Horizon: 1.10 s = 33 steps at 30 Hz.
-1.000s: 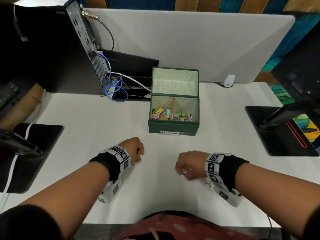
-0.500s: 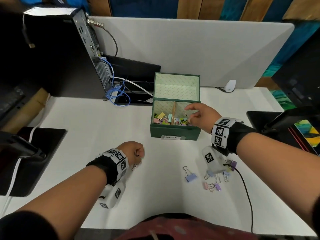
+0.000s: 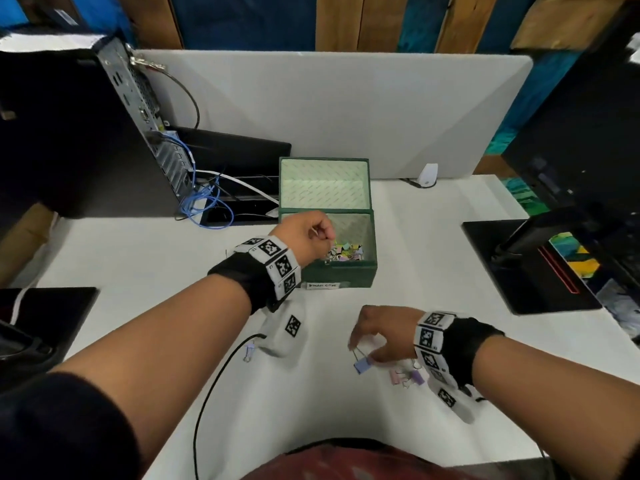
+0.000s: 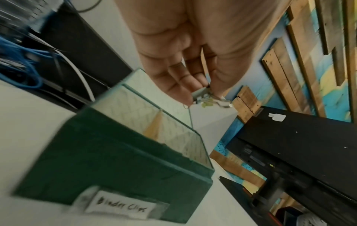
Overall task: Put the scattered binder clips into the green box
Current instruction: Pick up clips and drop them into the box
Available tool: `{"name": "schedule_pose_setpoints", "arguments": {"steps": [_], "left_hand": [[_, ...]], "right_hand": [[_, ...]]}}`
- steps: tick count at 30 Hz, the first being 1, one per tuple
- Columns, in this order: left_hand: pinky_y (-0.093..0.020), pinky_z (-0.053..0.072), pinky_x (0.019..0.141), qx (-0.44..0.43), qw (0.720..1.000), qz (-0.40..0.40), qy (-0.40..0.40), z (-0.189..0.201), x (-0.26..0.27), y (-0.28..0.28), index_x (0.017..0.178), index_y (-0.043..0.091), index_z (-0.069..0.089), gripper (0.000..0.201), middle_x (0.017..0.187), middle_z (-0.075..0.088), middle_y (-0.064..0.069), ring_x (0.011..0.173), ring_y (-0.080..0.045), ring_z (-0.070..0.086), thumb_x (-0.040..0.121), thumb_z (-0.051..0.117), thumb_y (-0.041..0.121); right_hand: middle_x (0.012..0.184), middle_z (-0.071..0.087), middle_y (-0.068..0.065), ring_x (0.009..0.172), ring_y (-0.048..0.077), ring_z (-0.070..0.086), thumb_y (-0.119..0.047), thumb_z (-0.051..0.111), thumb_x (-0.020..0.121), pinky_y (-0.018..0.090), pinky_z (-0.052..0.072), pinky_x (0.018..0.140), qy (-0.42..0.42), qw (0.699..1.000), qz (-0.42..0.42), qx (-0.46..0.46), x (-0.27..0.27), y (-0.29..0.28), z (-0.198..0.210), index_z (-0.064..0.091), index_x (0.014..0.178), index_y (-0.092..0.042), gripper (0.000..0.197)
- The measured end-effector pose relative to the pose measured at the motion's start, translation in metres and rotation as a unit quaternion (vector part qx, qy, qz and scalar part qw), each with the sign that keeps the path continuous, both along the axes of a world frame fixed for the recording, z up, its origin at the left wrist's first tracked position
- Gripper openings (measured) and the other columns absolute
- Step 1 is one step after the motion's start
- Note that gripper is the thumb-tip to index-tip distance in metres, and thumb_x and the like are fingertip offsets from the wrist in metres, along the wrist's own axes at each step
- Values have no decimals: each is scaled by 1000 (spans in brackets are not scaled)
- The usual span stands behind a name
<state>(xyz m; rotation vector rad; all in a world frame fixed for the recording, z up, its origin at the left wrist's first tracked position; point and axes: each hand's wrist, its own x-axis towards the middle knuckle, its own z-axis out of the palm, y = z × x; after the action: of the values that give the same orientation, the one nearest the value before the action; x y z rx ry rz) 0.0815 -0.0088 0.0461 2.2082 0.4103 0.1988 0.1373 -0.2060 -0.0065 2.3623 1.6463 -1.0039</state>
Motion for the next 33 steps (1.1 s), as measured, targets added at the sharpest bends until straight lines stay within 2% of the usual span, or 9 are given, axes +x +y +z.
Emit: {"name": "schedule_pose_setpoints", "arguments": {"steps": [2, 4, 7, 9, 11, 17, 21, 24, 33], "left_hand": [[-5, 44, 56, 1, 1000, -7, -2, -1, 17, -7, 75, 22, 59, 15, 75, 58, 5, 66, -8, 53, 80, 64, 8], [-14, 47, 62, -7, 1000, 5, -3, -3, 29, -13, 75, 24, 60, 15, 74, 57, 10, 68, -8, 54, 81, 64, 11], [-16, 43, 61, -22, 999, 24, 18, -7, 32, -17, 93, 21, 64, 9, 81, 55, 15, 73, -5, 54, 86, 62, 18], [-19, 42, 71, 4, 999, 26, 29, -13, 26, -13, 98, 23, 63, 12, 94, 55, 11, 83, -6, 53, 86, 62, 21], [-17, 40, 72, 28, 999, 27, 17, -18, 16, -5, 96, 25, 62, 12, 101, 56, 8, 87, -6, 53, 84, 63, 21], [-16, 45, 53, -21, 993, 14, 117, -40, -44, 24, 77, 32, 59, 20, 70, 55, 6, 56, -8, 49, 81, 67, 14], [-25, 46, 74, 69, 961, -2, 266, -66, -89, 41, 91, 31, 59, 19, 80, 52, 8, 68, -10, 51, 77, 70, 22], [-29, 47, 89, 127, 932, -31, 337, -84, -108, 41, 112, 24, 58, 38, 93, 51, 5, 86, -13, 52, 76, 70, 32], [-26, 47, 79, 157, 941, -42, 296, -100, -117, 24, 91, 23, 59, 16, 91, 46, 5, 80, -15, 52, 76, 64, 20]], "right_hand": [[126, 48, 1, 105, 24, 60, -23, 63, 85, 8, 46, 69, 8, 1000, 6, -20, -4, -3, -2, 58, 121, -30, 37], [127, 46, 3, 104, 28, 59, -15, 61, 86, 3, 40, 56, 20, 999, 9, -35, -7, -8, -6, 58, 123, -26, 39], [126, 46, 9, 110, 32, 54, -13, 63, 81, 29, 47, 83, 5, 999, 28, -25, -8, -12, -17, 57, 123, -27, 44], [126, 46, 12, 109, 34, 54, -13, 62, 82, 35, 48, 87, 10, 999, 18, -30, -9, -12, -18, 58, 123, -23, 42], [126, 46, 15, 108, 34, 54, -14, 59, 85, 36, 48, 86, 10, 999, 17, -31, -9, -12, -18, 58, 122, -18, 37], [116, 51, 11, 104, 30, 55, -21, 50, 88, 33, 45, 89, 22, 999, -8, -23, 1, -13, -27, 60, 111, -20, 25], [101, 50, 2, 96, 21, 55, -23, 55, 87, 21, 38, 80, 25, 999, -28, 24, 9, 9, -9, 61, 111, -22, 25], [98, 51, 1, 89, 19, 55, -21, 59, 85, 24, 41, 79, 24, 992, -60, 105, 20, 37, 12, 64, 105, -24, 21], [105, 47, 1, 88, 18, 53, -14, 59, 85, 24, 43, 73, -9, 942, -178, 283, 26, 111, 50, 57, 115, -23, 31]]}}
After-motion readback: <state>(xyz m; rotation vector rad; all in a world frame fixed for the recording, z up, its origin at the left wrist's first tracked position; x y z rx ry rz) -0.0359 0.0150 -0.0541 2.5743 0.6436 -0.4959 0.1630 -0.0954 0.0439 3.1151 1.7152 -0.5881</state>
